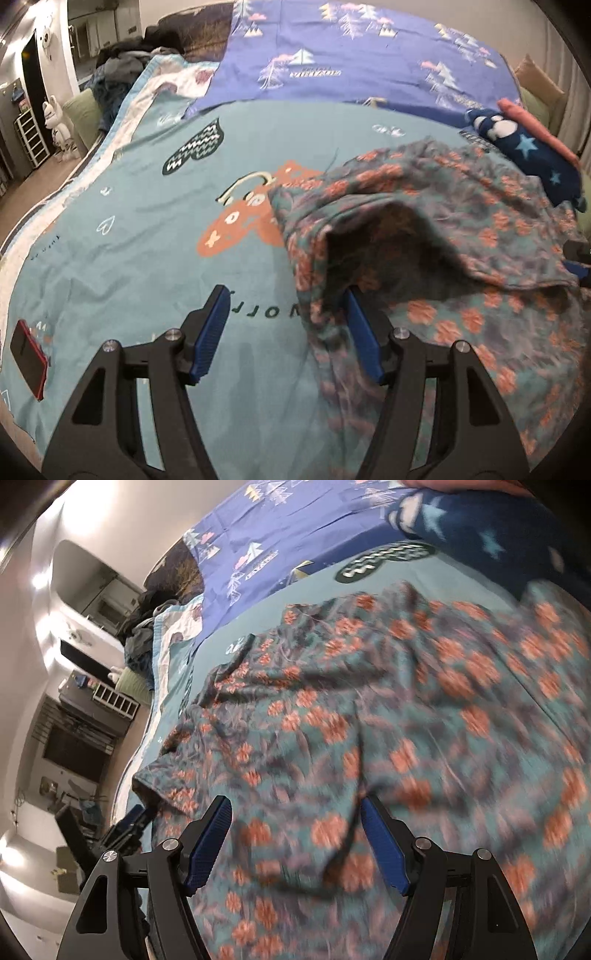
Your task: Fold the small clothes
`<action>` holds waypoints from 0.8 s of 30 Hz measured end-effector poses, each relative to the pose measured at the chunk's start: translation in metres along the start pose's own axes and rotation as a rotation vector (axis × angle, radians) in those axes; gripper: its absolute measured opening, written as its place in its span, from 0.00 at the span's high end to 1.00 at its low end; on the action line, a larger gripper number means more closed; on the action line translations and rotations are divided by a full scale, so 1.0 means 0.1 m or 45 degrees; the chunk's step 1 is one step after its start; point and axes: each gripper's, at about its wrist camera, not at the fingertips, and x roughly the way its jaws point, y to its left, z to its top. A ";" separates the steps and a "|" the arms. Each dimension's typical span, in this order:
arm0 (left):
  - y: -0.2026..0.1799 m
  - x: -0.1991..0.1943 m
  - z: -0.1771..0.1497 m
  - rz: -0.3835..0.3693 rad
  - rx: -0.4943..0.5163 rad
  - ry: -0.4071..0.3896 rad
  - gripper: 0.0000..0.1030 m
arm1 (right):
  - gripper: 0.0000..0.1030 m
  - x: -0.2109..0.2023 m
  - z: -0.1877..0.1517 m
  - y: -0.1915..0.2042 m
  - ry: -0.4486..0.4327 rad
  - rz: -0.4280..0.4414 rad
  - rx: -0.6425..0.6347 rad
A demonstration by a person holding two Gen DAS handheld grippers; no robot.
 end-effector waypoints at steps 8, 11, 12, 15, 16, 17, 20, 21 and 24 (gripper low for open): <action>0.05 0.03 0.00 0.090 -0.001 -0.031 0.37 | 0.96 -0.18 0.16 0.14 -0.145 -0.119 -0.051; 0.11 -0.03 -0.06 0.125 0.005 -0.043 0.37 | 0.96 -0.52 0.18 0.17 -0.277 -0.170 -0.056; 0.12 -0.06 -0.08 0.116 0.007 -0.051 0.37 | 0.96 -0.60 0.18 0.15 -0.296 -0.205 -0.053; 0.11 -0.15 -0.12 0.067 0.039 -0.085 0.37 | 0.96 -0.67 0.17 0.03 -0.312 -0.291 -0.039; 0.09 -0.17 -0.12 0.048 0.056 -0.094 0.37 | 0.96 -0.65 0.16 -0.04 -0.298 -0.303 -0.016; 0.07 -0.20 -0.14 0.018 0.076 -0.101 0.37 | 0.96 -0.61 0.16 -0.10 -0.281 -0.308 0.006; 0.03 -0.26 -0.13 -0.101 0.098 -0.093 0.37 | 0.95 -0.54 0.09 -0.25 -0.235 -0.313 0.031; 0.05 -0.29 -0.12 -0.169 0.089 -0.090 0.37 | 0.93 -0.51 0.07 -0.27 -0.223 -0.318 0.029; 0.14 -0.43 -0.07 -0.420 0.027 -0.095 0.35 | 0.91 -0.50 0.01 -0.32 -0.205 -0.327 0.016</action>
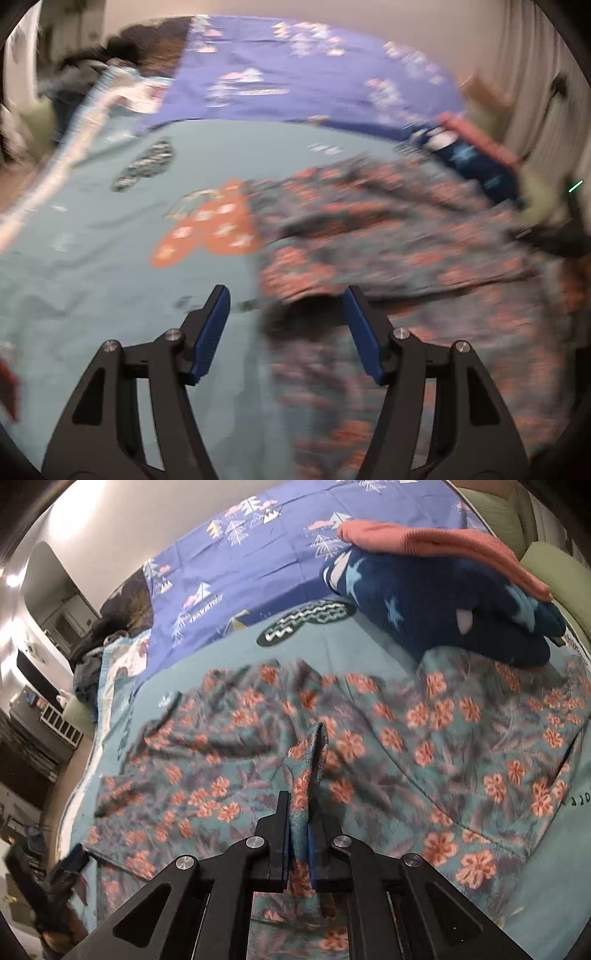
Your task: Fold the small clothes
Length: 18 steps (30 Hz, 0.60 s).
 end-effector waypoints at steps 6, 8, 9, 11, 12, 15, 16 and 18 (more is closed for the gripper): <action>0.18 0.18 0.35 -0.087 -0.136 -0.036 0.20 | 0.90 -0.10 0.00 -0.07 -0.016 -0.006 0.007; 0.33 0.49 0.46 -0.054 -0.195 0.038 0.20 | 0.87 -0.12 0.00 -0.08 -0.006 0.007 0.012; 0.39 0.63 0.47 -0.032 -0.211 0.079 0.21 | 0.81 -0.12 -0.01 -0.08 0.005 0.014 0.013; 0.48 0.88 0.52 -0.048 -0.234 0.140 0.27 | 0.73 -0.10 -0.05 -0.08 0.034 0.030 0.012; 0.51 1.00 0.55 -0.104 -0.262 0.165 0.45 | 0.71 -0.08 -0.07 -0.08 0.045 0.029 0.008; 0.52 1.12 0.70 -0.217 -0.304 0.161 0.96 | 0.70 -0.02 -0.13 -0.06 0.073 0.011 -0.005; 0.52 1.05 0.78 -0.222 -0.297 0.100 0.96 | 0.70 -0.01 -0.15 -0.06 0.075 0.006 -0.006; 0.52 0.86 0.90 -0.222 -0.265 -0.055 0.95 | 0.70 0.00 -0.17 -0.06 0.069 0.001 -0.009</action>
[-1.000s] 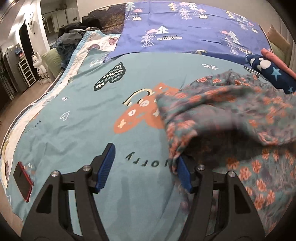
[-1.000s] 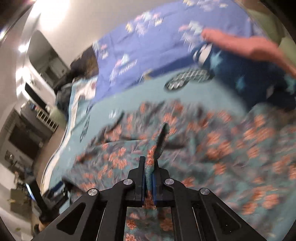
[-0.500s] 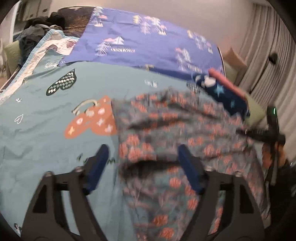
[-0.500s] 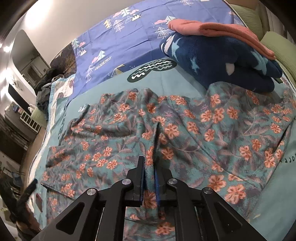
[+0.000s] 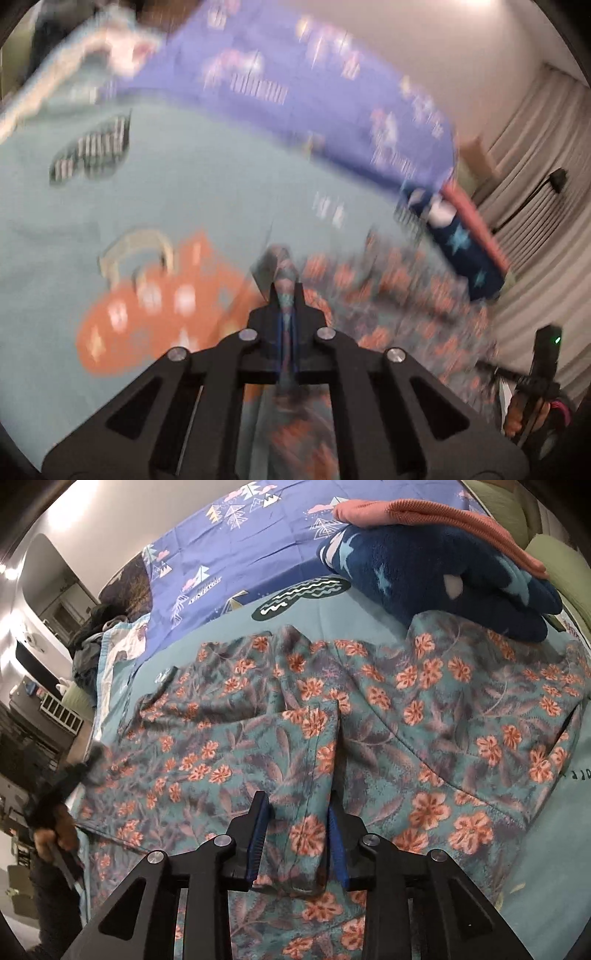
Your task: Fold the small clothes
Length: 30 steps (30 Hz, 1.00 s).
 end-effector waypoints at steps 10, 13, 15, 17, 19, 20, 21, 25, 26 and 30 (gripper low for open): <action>0.17 -0.01 -0.10 0.210 -0.006 0.078 0.70 | 0.70 -0.17 -0.10 -0.06 -0.030 0.021 0.038; 0.12 -0.22 -0.22 0.134 -0.009 0.040 0.57 | 0.70 -0.30 -0.17 -0.04 -0.067 0.044 0.022; 0.05 -0.18 -0.40 0.172 0.076 0.086 0.52 | 0.70 -0.30 -0.21 -0.01 -0.050 0.070 -0.008; 0.00 0.03 -0.60 0.341 0.219 0.211 0.51 | 0.70 -0.20 -0.25 0.00 0.000 0.016 -0.036; -0.03 -0.07 -0.61 0.352 0.204 0.150 0.51 | 0.70 -0.22 -0.29 -0.03 -0.006 0.017 -0.015; -0.05 -0.14 -0.59 0.340 0.169 0.148 0.51 | 0.70 -0.28 -0.29 -0.06 -0.022 0.029 0.003; -0.09 -0.22 -0.57 0.325 0.151 0.119 0.51 | 0.70 -0.36 -0.28 -0.10 -0.050 0.038 0.019; -0.52 -0.52 -0.52 0.293 0.296 -0.001 0.51 | 0.67 -0.70 -0.23 -0.53 -0.177 0.034 0.176; -0.65 -0.57 -0.52 0.273 0.337 -0.025 0.51 | 0.65 -0.76 -0.22 -0.69 -0.192 0.029 0.245; -1.13 -0.55 -0.52 0.148 0.439 -0.038 0.51 | 0.64 -0.90 -0.23 -1.29 -0.238 -0.030 0.473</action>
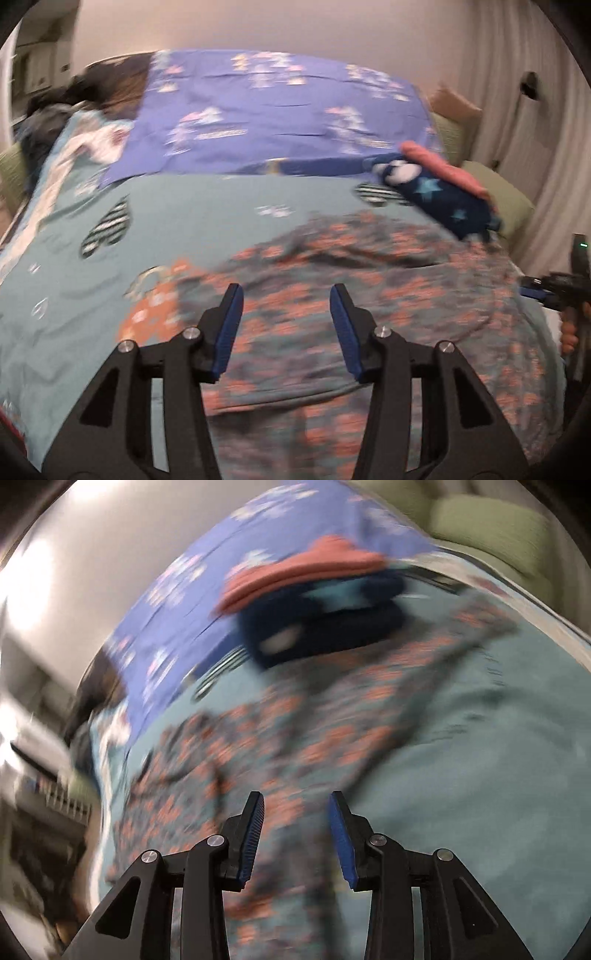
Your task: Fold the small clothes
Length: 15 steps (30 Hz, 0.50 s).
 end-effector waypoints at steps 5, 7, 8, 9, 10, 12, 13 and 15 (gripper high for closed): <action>-0.58 0.26 0.04 -0.119 0.100 0.071 0.50 | 0.64 -0.01 0.22 -0.58 -0.021 -0.015 0.158; -0.79 0.36 0.01 -0.144 0.133 0.106 0.50 | 0.64 0.02 0.31 -0.75 -0.028 0.000 0.218; -0.89 0.41 0.00 -0.159 0.142 0.124 0.50 | 0.64 0.04 0.36 -0.81 -0.036 0.010 0.239; -0.99 0.43 -0.01 -0.171 0.146 0.136 0.50 | 0.64 0.06 0.41 -0.88 -0.045 0.014 0.257; -1.05 0.46 -0.02 -0.179 0.148 0.148 0.50 | 0.64 0.09 0.46 -0.94 -0.057 0.009 0.271; -1.18 0.50 -0.04 -0.186 0.154 0.171 0.50 | 0.64 0.17 0.62 -1.08 -0.091 -0.016 0.304; -1.22 0.51 -0.04 -0.185 0.158 0.177 0.50 | 0.64 0.20 0.67 -1.14 -0.101 -0.020 0.319; -1.32 0.56 -0.04 -0.172 0.166 0.190 0.50 | 0.64 0.29 0.84 -1.31 -0.125 -0.021 0.378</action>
